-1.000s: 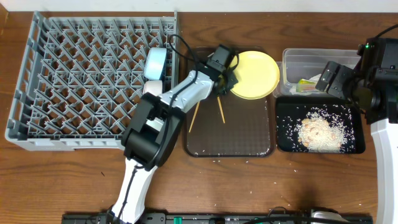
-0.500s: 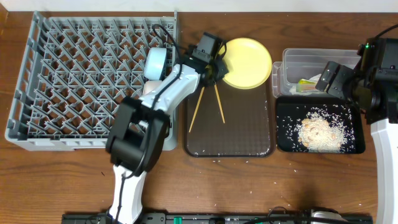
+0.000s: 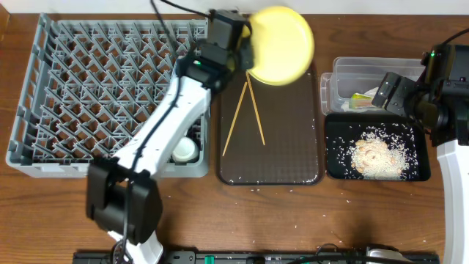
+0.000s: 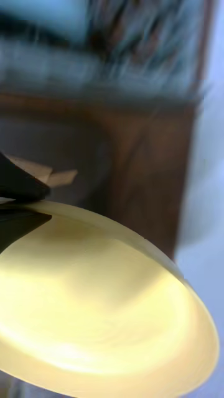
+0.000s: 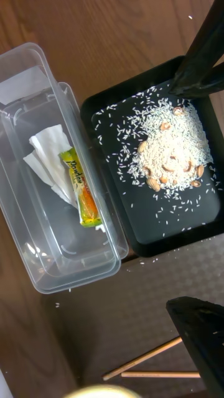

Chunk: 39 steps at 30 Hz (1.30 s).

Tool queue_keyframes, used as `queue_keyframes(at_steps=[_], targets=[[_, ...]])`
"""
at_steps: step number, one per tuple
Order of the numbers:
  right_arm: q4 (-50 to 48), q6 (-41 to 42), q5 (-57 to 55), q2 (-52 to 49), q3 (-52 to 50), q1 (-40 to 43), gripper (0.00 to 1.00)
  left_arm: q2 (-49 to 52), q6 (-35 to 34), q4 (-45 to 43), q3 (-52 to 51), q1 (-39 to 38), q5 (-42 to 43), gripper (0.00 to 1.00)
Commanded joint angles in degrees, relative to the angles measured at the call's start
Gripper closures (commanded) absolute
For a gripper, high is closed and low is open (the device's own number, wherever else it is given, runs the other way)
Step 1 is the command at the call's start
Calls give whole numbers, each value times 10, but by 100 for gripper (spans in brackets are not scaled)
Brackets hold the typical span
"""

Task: Sort waste into correct bins and load items into the dishwasher
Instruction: 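Lift the yellow plate and stand it upright in the dish rack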

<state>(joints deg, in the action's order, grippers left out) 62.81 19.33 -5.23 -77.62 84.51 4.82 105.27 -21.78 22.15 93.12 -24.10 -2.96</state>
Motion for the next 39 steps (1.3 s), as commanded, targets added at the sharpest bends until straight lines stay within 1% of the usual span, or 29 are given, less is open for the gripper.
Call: queue_keyframes(at_steps=[1, 4, 7, 9, 15, 18, 21, 30, 33, 39], targets=[[0, 8, -9, -3, 1, 5, 1, -38, 89, 0, 0, 30, -126, 93], [0, 8, -9, -3, 1, 5, 1, -51, 145, -7, 0, 57, -177, 93], [0, 8, -9, -3, 1, 5, 1, -53, 215, -21, 0, 88, -222, 92], [0, 8, -9, -3, 1, 5, 1, -53, 247, -27, 0, 105, -244, 93], [0, 8, -9, -3, 1, 5, 1, -51, 299, -64, 0, 160, -287, 92], [0, 8, -9, -3, 1, 5, 1, -43, 322, -84, 0, 180, -320, 93], [0, 8, -9, -3, 1, 5, 1, -28, 359, -106, 0, 192, -344, 93], [0, 8, -9, -3, 1, 5, 1, 36, 484, -209, 0, 201, -386, 93], [0, 8, -9, -3, 1, 5, 1, 55, 515, -223, 0, 201, -387, 93], [0, 8, -9, -3, 1, 5, 1, 89, 529, -223, 0, 204, -399, 93]])
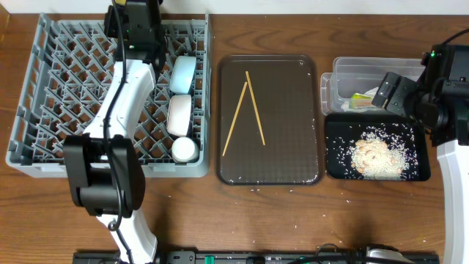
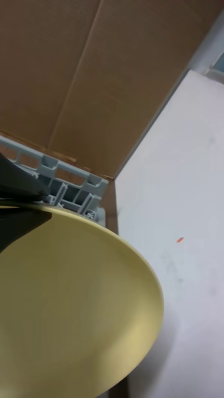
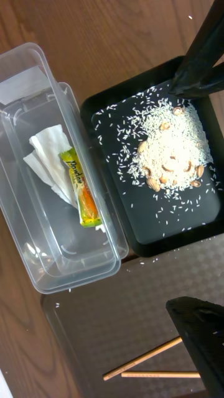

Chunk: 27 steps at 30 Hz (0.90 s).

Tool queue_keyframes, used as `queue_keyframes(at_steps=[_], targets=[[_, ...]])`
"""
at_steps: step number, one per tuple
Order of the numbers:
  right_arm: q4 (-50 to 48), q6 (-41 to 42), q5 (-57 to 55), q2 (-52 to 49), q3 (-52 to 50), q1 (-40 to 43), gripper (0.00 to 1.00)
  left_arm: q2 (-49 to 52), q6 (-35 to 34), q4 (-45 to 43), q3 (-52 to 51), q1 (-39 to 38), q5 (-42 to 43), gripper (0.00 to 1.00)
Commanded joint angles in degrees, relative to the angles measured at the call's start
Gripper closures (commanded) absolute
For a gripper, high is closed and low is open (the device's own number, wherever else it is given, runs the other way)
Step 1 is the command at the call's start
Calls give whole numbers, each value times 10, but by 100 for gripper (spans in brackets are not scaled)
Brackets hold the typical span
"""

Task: Sort waste into correct bins and load items into the dishwasher
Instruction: 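Lift the yellow plate and stand it upright in the dish rack, then release the plate and move left gripper right to the chopsticks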

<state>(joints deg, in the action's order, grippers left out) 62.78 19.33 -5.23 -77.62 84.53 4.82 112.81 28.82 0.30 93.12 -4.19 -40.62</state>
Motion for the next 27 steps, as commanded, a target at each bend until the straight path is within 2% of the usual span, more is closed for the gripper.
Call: queue_keyframes(at_steps=[1, 7, 8, 9, 12, 15, 22, 27], targets=[[0, 8, -9, -3, 1, 5, 1, 19, 23, -3, 0, 5, -26, 93], [0, 8, -9, -3, 1, 5, 1, 31, 8, 38, 0, 1, -23, 92], [0, 8, -9, -3, 1, 5, 1, 31, -3, 44, 0, 1, -23, 89], [0, 8, -9, -3, 1, 5, 1, 31, -12, 50, 0, 1, -23, 83], [0, 8, -9, -3, 1, 5, 1, 31, -31, 68, 0, 1, -23, 52], [0, 8, -9, -3, 1, 5, 1, 28, -32, 69, 0, 1, -23, 38], [0, 8, -9, -3, 1, 5, 1, -50, -114, 79, 0, -12, -12, 20], [0, 8, -9, -3, 1, 5, 1, -146, -162, 159, 0, -53, 86, 18]])
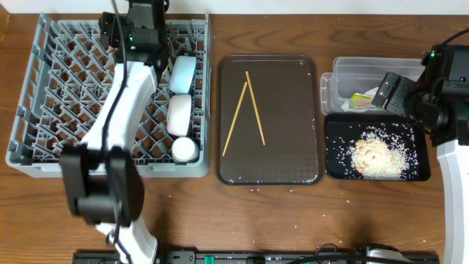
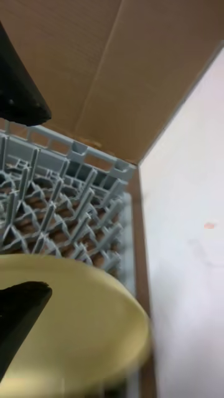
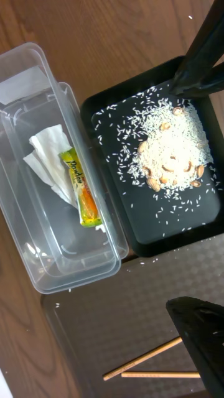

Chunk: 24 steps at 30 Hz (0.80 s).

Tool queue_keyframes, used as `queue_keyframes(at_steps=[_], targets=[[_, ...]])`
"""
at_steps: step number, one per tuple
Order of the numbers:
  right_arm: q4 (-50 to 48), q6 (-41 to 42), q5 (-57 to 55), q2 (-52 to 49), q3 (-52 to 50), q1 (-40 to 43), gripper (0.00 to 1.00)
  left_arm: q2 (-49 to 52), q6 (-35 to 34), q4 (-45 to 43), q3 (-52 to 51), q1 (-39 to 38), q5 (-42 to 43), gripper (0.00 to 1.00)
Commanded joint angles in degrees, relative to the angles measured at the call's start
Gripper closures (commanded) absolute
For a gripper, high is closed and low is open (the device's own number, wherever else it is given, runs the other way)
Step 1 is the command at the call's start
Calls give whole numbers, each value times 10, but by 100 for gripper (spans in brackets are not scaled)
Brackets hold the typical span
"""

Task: Sort waste into correct bins and load items into the dishwasher
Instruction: 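Release the plate and move left gripper right to the chopsticks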

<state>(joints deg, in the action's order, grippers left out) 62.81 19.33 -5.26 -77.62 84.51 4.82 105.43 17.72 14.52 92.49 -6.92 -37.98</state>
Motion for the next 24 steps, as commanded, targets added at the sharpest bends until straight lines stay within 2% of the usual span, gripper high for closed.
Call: queue_keyframes(at_steps=[1, 6, 13, 18, 24], targets=[[0, 8, -9, -3, 1, 5, 1, -87, -62, 36, 6, -36, 82, 18], [0, 8, -9, -3, 1, 5, 1, -126, -128, 121, 6, -90, 195, 18], [0, 8, -9, -3, 1, 5, 1, -92, -225, 166, 6, -139, 315, 18], [0, 8, -9, -3, 1, 5, 1, -33, -286, 168, 6, -178, 349, 18], [0, 8, -9, -3, 1, 5, 1, 45, -328, 189, 6, -228, 350, 18]])
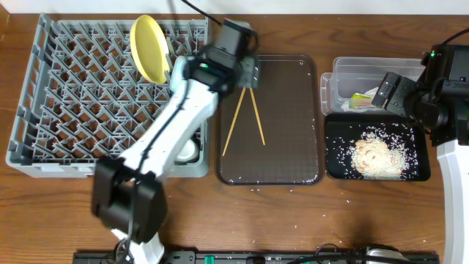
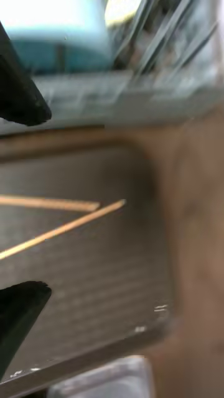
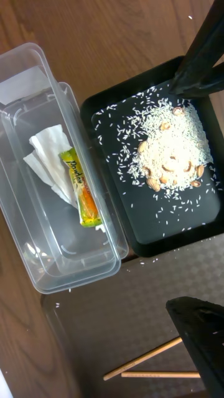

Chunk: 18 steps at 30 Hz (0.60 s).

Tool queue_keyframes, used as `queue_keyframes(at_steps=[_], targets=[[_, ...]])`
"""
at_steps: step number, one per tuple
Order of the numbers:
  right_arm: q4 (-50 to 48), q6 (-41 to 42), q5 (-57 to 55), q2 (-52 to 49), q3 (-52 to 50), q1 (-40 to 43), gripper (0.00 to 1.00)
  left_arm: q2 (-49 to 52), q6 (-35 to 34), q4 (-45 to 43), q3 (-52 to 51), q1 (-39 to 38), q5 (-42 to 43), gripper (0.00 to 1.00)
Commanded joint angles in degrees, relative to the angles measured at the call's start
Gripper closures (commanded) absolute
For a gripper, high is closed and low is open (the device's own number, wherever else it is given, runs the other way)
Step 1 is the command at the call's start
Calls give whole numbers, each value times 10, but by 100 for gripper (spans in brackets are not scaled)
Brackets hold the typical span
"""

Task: Sort waste into correct bins and load items into the dishwasher
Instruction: 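Release the plate and move left gripper right to the chopsticks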

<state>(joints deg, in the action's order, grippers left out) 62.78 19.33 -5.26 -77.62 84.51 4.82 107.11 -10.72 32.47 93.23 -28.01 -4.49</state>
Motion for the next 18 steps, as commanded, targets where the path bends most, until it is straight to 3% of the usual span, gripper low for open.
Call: queue_keyframes(at_steps=[1, 9, 13, 18], targets=[[0, 8, -9, -3, 1, 5, 1, 40, -51, 14, -1, -21, 15, 18], [0, 8, -9, -3, 1, 5, 1, 117, -154, 35, -1, -42, 15, 24], [0, 8, -9, -3, 1, 5, 1, 145, -186, 14, -1, -53, 10, 34], [0, 8, -9, -3, 1, 5, 1, 171, -239, -8, -1, -61, -32, 35]])
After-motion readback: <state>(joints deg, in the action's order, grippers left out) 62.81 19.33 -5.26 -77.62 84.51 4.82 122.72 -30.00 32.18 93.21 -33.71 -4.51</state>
